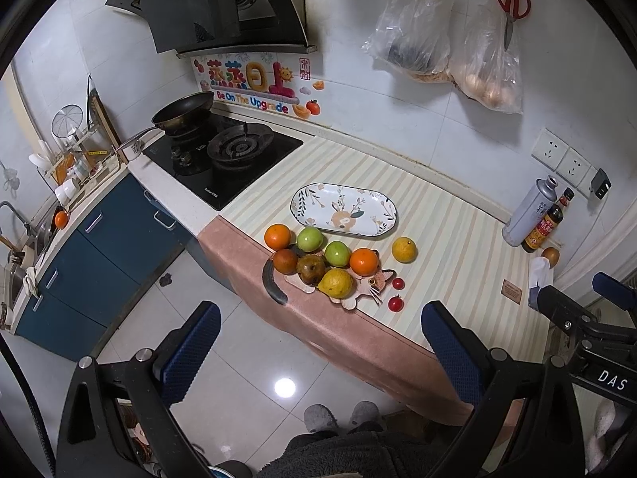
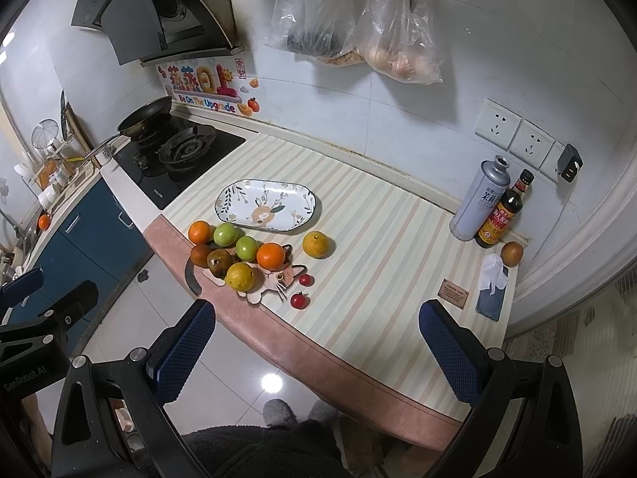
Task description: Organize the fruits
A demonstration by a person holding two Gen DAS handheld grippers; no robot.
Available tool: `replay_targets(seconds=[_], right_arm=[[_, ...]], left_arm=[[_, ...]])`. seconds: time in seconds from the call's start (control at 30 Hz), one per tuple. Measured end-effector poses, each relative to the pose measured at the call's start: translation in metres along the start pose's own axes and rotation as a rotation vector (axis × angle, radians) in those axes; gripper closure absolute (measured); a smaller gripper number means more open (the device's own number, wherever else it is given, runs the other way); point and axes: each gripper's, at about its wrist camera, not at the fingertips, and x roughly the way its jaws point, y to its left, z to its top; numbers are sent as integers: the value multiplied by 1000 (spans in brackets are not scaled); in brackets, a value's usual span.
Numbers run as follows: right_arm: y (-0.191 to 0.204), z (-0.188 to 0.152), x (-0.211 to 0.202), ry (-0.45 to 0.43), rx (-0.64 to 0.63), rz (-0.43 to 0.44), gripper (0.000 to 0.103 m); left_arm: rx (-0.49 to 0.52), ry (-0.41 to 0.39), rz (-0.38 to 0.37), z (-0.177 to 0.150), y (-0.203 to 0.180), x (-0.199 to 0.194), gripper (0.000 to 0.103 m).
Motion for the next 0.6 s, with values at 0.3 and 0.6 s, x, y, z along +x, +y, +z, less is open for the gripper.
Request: replay_targets(seconds=[0.3, 0.6], right_arm=[[-1, 1, -1, -4, 0, 2, 0], [-1, 1, 0, -1, 2, 5, 0]], left_arm=[[1, -2, 2, 2, -2, 0, 0], [2, -5, 3, 3, -5, 0, 0]])
